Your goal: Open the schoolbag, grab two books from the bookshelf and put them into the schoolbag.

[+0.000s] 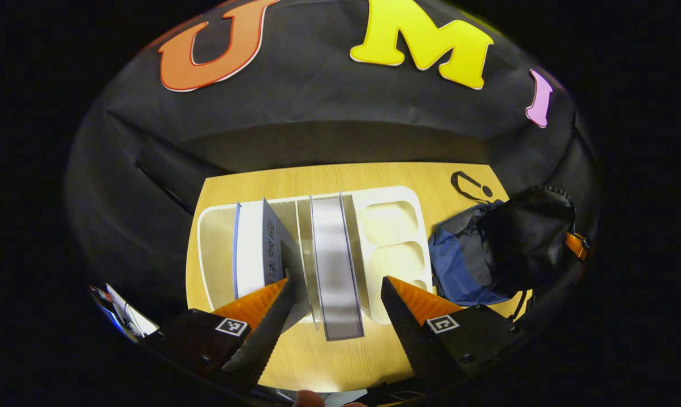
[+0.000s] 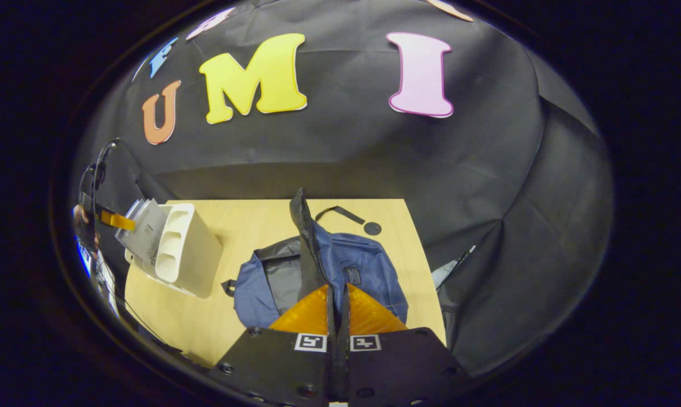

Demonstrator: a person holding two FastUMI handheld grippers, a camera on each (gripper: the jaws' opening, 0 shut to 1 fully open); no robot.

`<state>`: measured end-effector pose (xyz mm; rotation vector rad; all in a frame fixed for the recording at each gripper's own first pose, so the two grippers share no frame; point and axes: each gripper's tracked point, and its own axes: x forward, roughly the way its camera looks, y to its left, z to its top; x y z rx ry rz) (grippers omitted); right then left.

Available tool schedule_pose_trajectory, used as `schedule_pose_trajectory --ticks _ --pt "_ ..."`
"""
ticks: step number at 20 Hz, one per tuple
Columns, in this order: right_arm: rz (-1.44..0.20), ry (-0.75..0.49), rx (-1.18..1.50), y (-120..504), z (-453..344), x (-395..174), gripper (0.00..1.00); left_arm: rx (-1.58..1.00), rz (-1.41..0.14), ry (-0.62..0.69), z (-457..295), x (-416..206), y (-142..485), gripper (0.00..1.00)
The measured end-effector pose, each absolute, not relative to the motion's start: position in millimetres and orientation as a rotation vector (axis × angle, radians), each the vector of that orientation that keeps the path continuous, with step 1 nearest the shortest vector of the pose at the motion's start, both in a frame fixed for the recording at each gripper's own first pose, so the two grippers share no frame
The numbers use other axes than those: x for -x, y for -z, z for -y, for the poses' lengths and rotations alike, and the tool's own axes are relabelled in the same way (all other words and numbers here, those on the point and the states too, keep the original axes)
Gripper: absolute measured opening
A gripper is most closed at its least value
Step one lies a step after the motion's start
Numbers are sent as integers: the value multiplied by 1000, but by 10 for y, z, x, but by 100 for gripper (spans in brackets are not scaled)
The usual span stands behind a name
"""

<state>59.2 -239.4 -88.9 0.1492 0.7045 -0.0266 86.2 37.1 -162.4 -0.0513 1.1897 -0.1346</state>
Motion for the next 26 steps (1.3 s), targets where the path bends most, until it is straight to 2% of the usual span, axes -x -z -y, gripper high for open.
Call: schedule_pose_trajectory --ticks 2,3,4,5,11,16,18,19,21,23,24,25,26 --pt "-711 23 -169 916 2400 -587 0 53 -1268 132 -392 -860 1731 99" --pt "-715 23 -173 933 2417 -581 0 54 -1302 131 -386 -871 1752 94" --pt "-717 22 -175 942 2430 -573 0 50 -1330 135 -384 -879 1764 98" --pt "-717 21 -177 940 2430 -566 0 40 -1352 139 -382 -896 1784 98" --pt "-723 5 -184 969 2429 -563 0 45 -1474 137 -362 -860 1879 89" --pt "-721 -5 -191 960 2423 -547 0 43 -1493 118 -343 -862 1883 77" --pt "-721 -4 -198 970 2426 -538 0 37 -1497 108 -350 -867 1895 65" --pt "-721 -4 -198 969 2437 -526 0 35 -1499 98 -354 -866 1903 63" --pt "-719 -6 -201 961 2430 -518 4 28 -1509 74 -382 -865 1885 49" --pt "-717 -10 -199 958 2414 -513 4 40 -1518 56 -401 -822 1864 46" --pt "-715 -12 -197 948 2407 -517 4 51 -1517 52 -399 -800 1834 39" --pt "-714 -14 -195 950 2395 -517 4 55 -1515 49 -407 -773 1779 41" --pt "-714 -15 -193 950 2390 -517 4 65 -1505 47 -414 -736 1697 39"
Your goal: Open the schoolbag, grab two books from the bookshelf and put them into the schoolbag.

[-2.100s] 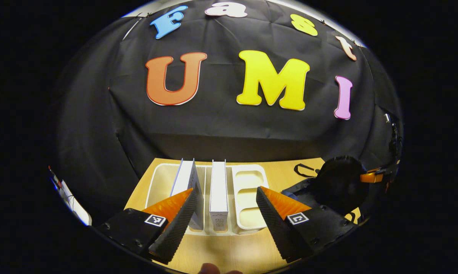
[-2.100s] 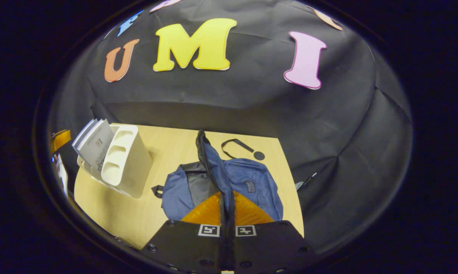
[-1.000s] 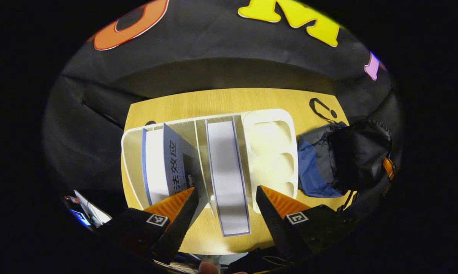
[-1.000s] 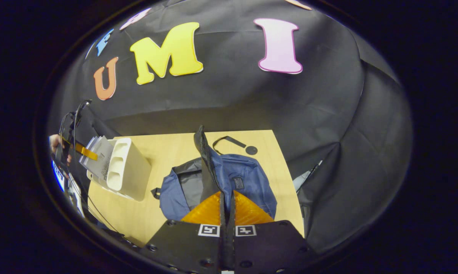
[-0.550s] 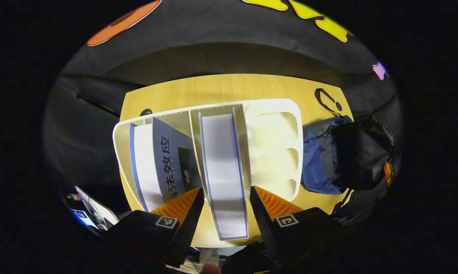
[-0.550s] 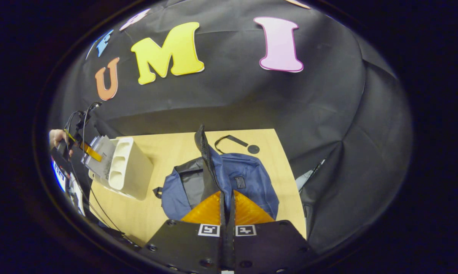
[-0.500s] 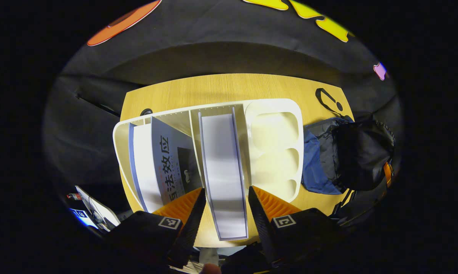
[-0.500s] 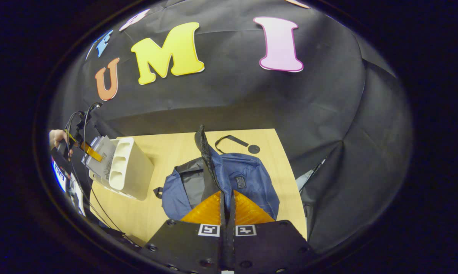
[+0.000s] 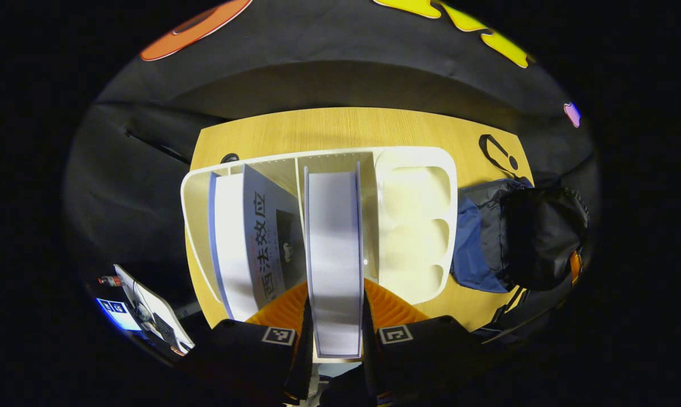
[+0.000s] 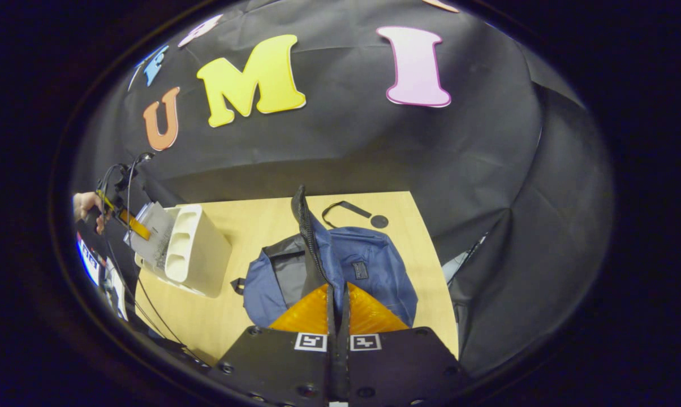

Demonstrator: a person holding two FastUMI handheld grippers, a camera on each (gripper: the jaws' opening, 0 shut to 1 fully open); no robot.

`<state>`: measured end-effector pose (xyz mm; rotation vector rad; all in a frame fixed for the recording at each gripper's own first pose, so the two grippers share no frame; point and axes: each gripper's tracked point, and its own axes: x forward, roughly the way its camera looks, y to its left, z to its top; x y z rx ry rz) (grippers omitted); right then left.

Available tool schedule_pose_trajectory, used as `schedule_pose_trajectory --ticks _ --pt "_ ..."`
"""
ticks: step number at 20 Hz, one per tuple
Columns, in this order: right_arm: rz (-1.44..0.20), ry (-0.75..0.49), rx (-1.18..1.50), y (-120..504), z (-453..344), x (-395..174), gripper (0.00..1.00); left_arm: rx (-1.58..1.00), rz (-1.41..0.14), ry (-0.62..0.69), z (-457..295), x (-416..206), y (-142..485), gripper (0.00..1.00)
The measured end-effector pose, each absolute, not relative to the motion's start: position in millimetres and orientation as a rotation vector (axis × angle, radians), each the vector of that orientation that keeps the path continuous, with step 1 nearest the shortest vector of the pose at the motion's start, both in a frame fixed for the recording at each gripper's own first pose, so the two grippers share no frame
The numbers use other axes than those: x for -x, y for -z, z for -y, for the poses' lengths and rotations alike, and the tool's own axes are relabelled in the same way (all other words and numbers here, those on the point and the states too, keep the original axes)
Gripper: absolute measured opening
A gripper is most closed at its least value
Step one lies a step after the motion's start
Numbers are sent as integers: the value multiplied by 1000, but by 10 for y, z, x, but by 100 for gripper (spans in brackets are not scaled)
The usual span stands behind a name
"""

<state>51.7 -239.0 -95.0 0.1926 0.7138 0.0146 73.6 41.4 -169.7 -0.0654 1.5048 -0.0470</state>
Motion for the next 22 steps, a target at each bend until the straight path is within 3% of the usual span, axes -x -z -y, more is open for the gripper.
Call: schedule_pose_trajectory --ticks 3,4,6,8,9,11,12,14,18,22 --pt "-714 -18 -191 948 2357 -511 4 70 -1478 85 -461 -586 1389 37" --pt "-714 -19 -190 950 2346 -514 3 68 -1465 96 -493 -519 1280 42" --pt "-715 -23 -184 943 2323 -525 3 87 -1440 110 -538 -399 1036 36" --pt "-719 -26 -177 947 2307 -523 4 165 -1416 125 -519 -279 759 41" --pt "-721 -27 -177 951 2297 -525 4 213 -1401 136 -505 -239 617 36" --pt "-724 -23 -178 954 2295 -514 4 290 -1365 147 -511 -154 372 40" --pt "-725 -21 -178 954 2297 -522 4 338 -1345 152 -526 -126 261 35" --pt "-726 -16 -179 938 2305 -518 4 422 -1313 163 -503 -109 35 35" --pt "-723 -19 -190 898 2265 -508 0 548 -1240 243 -169 -133 -88 34" --pt "-718 -23 -183 836 2216 -497 3 696 -1184 391 535 -187 62 35"
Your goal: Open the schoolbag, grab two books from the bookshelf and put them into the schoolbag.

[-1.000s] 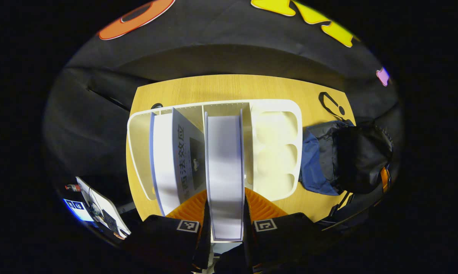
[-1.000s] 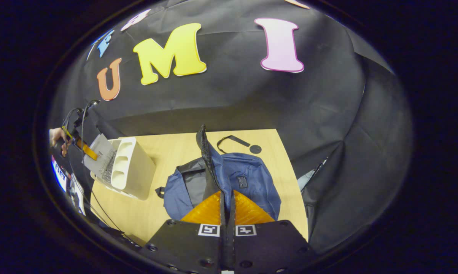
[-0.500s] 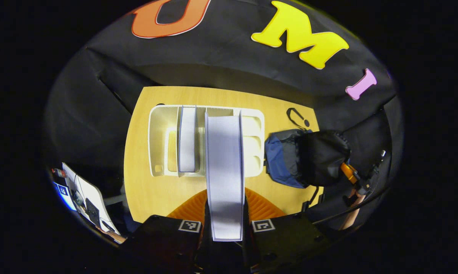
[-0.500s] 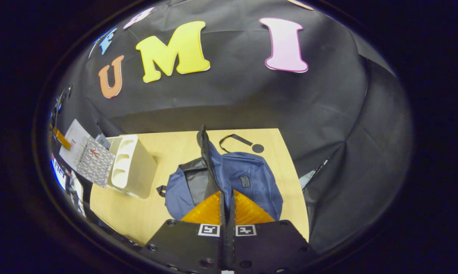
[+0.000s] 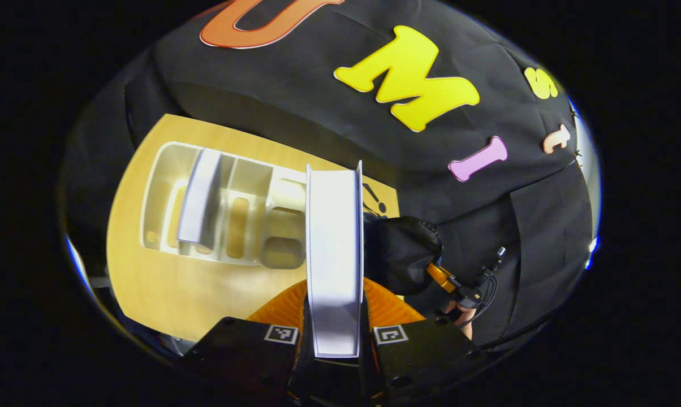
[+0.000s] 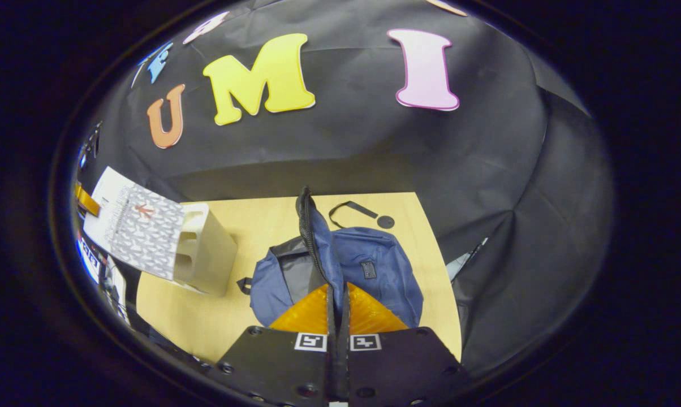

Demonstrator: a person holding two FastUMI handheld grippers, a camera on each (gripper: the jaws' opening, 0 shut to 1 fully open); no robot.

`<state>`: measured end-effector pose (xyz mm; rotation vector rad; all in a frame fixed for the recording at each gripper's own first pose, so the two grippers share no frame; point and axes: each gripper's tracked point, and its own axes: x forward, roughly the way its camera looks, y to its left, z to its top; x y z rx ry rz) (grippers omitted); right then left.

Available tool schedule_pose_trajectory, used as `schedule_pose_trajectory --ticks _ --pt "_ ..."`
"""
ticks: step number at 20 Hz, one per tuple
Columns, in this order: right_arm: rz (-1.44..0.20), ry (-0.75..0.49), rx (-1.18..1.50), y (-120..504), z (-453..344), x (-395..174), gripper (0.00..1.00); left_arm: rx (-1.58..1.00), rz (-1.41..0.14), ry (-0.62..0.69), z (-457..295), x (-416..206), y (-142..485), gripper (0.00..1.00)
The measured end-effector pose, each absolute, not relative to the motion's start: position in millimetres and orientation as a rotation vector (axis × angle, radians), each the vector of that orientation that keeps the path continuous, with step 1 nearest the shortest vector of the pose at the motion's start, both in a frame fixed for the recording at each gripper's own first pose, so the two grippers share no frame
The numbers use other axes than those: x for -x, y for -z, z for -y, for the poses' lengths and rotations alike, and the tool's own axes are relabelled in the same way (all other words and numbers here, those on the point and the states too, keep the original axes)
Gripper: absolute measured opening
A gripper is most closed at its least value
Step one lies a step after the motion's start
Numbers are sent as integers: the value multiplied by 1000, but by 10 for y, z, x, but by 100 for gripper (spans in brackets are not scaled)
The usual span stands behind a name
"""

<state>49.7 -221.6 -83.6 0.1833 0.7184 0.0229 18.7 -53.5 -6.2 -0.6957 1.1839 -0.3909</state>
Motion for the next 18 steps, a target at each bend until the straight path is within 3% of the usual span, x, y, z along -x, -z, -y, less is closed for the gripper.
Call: schedule_pose_trajectory --ticks 7,18 --pt "-726 -1 -248 807 2217 -480 0 817 -1196 475 1644 -185 835 34" --pt "-726 -3 -202 578 2208 -525 0 913 -1209 530 2744 -402 1814 35"
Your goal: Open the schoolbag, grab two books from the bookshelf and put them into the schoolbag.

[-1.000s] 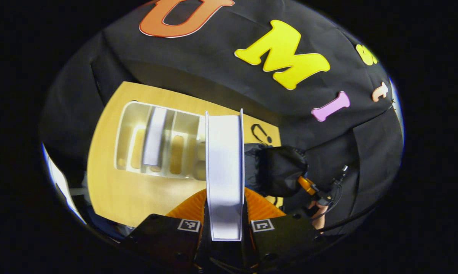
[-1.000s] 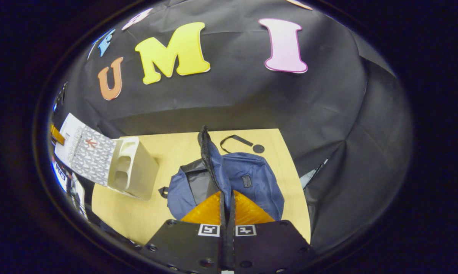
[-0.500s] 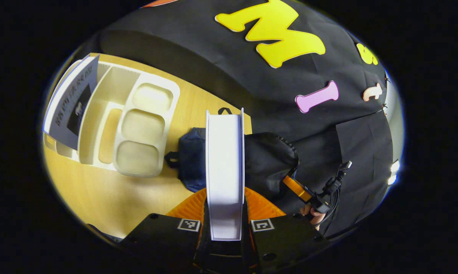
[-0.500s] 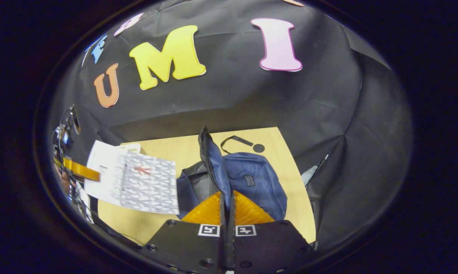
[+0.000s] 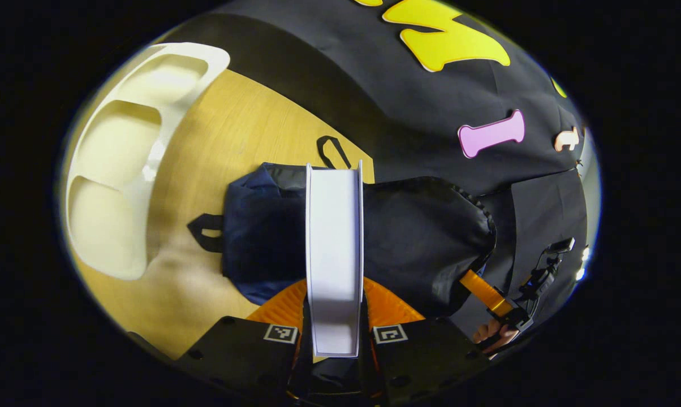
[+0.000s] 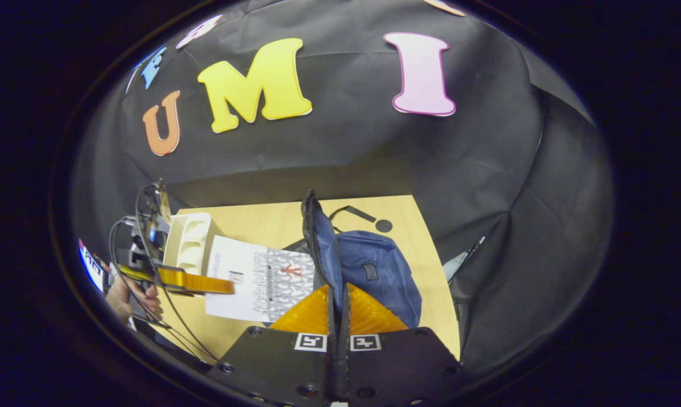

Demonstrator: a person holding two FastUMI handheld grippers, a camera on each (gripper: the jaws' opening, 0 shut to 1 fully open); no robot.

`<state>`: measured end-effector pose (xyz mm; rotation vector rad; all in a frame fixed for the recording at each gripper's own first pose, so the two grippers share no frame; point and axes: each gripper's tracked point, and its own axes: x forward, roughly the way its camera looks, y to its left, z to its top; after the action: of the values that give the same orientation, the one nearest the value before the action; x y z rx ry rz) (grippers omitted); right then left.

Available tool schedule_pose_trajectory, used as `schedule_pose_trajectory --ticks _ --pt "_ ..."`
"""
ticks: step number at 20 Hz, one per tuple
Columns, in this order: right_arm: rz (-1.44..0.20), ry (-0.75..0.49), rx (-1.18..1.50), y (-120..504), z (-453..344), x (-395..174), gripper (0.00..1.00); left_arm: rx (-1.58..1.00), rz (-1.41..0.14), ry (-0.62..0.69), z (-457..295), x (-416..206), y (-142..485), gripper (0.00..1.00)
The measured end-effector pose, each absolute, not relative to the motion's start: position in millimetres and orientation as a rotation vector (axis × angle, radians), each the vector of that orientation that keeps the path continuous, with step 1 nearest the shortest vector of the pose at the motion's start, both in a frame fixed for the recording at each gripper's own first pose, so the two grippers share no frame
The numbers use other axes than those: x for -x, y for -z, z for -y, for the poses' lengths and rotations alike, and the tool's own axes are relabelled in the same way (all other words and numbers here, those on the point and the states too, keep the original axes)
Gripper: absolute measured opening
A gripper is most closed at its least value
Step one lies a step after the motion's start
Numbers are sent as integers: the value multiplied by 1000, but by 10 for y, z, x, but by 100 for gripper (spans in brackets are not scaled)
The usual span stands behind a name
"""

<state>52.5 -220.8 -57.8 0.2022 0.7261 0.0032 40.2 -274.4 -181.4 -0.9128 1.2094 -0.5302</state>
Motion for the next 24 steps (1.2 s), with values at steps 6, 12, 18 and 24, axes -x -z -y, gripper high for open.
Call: schedule_pose_trajectory --ticks 6,12,18,24 --pt "-729 -15 -183 480 2089 -557 0 1023 -1219 564 3152 -540 2218 35" --pt "-738 -14 -179 486 2032 -537 0 1040 -1241 624 3485 -629 2434 35" --pt "-742 -18 -196 533 1955 -544 0 673 -1401 416 3241 -571 3150 79" --pt "-745 -23 -195 568 1873 -554 0 378 -1331 278 2672 -782 2979 71"
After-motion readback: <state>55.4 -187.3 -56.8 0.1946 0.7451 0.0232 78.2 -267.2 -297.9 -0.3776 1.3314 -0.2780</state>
